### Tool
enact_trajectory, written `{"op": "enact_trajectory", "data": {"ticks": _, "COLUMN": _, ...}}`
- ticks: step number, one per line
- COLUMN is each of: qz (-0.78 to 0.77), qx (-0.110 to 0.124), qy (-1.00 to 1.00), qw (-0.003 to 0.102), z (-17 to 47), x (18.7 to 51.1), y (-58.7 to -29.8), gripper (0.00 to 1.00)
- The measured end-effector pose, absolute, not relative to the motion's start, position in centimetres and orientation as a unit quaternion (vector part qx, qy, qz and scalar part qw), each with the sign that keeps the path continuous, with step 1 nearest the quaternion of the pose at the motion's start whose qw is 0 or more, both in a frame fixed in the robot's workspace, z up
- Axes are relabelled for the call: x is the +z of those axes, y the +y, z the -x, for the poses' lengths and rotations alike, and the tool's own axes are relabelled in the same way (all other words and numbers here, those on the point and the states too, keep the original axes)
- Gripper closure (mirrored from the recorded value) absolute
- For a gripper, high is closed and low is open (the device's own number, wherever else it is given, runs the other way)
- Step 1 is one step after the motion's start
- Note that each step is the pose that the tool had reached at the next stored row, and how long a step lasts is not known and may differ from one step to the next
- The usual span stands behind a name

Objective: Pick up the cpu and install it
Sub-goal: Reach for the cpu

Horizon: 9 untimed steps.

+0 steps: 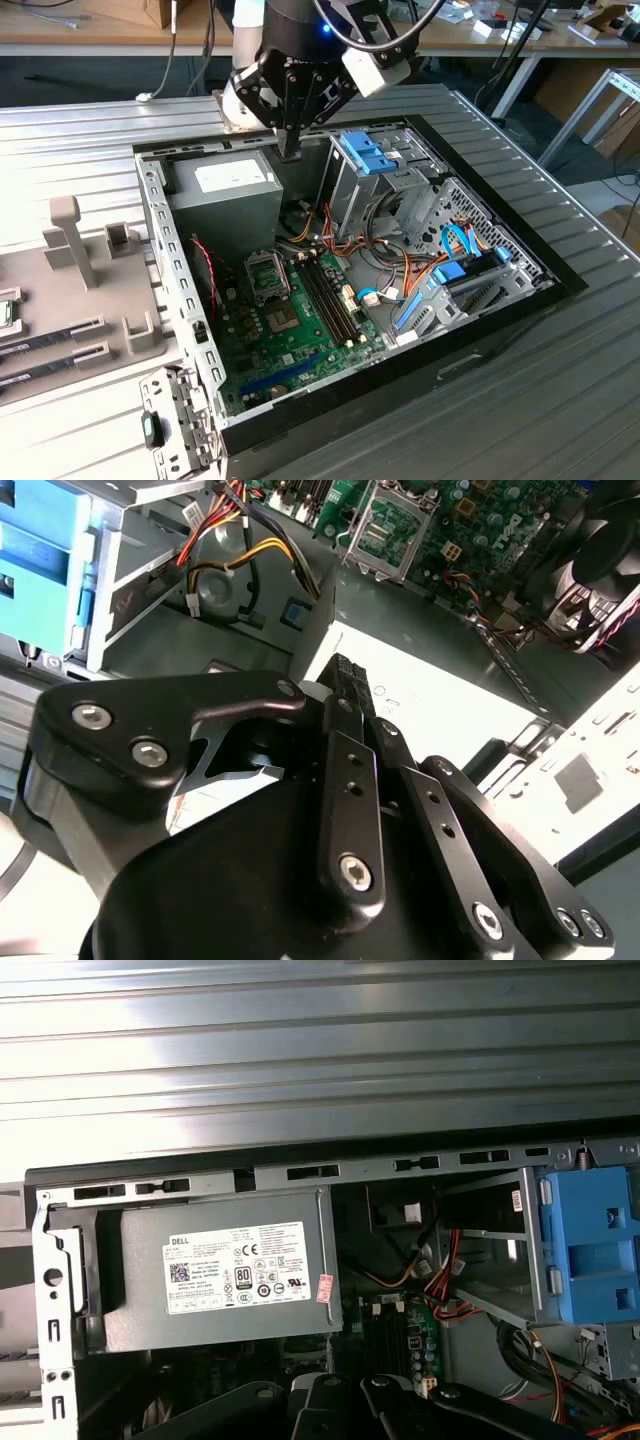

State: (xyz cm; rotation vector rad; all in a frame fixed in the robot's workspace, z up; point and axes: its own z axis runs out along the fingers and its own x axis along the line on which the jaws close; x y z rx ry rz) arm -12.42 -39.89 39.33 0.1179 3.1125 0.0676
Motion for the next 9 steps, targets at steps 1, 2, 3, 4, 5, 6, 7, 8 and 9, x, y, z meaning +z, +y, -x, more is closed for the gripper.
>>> {"op": "enact_trajectory", "data": {"ticks": 1, "qz": -0.038, "qx": 0.022, "qy": 0.999, "qw": 0.013, "z": 12.44, "x": 39.33, "y": -39.89, "gripper": 0.9}}
{"op": "enact_trajectory", "data": {"ticks": 2, "qz": -0.038, "qx": 0.022, "qy": 0.999, "qw": 0.013, "z": 12.45, "x": 39.33, "y": -39.89, "gripper": 0.9}}
{"op": "enact_trajectory", "data": {"ticks": 3, "qz": -0.038, "qx": 0.022, "qy": 0.999, "qw": 0.013, "z": 12.48, "x": 39.33, "y": -39.89, "gripper": 0.9}}
{"op": "enact_trajectory", "data": {"ticks": 4, "qz": -0.038, "qx": 0.022, "qy": 0.999, "qw": 0.013, "z": 12.5, "x": 39.33, "y": -39.89, "gripper": 0.9}}
{"op": "enact_trajectory", "data": {"ticks": 5, "qz": -0.038, "qx": 0.022, "qy": 0.999, "qw": 0.013, "z": 12.5, "x": 39.33, "y": -39.89, "gripper": 0.9}}
{"op": "enact_trajectory", "data": {"ticks": 6, "qz": -0.038, "qx": 0.022, "qy": 0.999, "qw": 0.013, "z": 12.5, "x": 39.33, "y": -39.89, "gripper": 0.9}}
{"op": "enact_trajectory", "data": {"ticks": 7, "qz": -0.038, "qx": 0.022, "qy": 0.999, "qw": 0.013, "z": 12.53, "x": 39.32, "y": -39.89, "gripper": 0.9}}
{"op": "enact_trajectory", "data": {"ticks": 8, "qz": -0.038, "qx": 0.022, "qy": 0.999, "qw": 0.013, "z": 12.56, "x": 39.33, "y": -39.89, "gripper": 0.9}}
{"op": "enact_trajectory", "data": {"ticks": 9, "qz": -0.038, "qx": 0.022, "qy": 0.999, "qw": 0.013, "z": 12.6, "x": 39.33, "y": -39.89, "gripper": 0.9}}
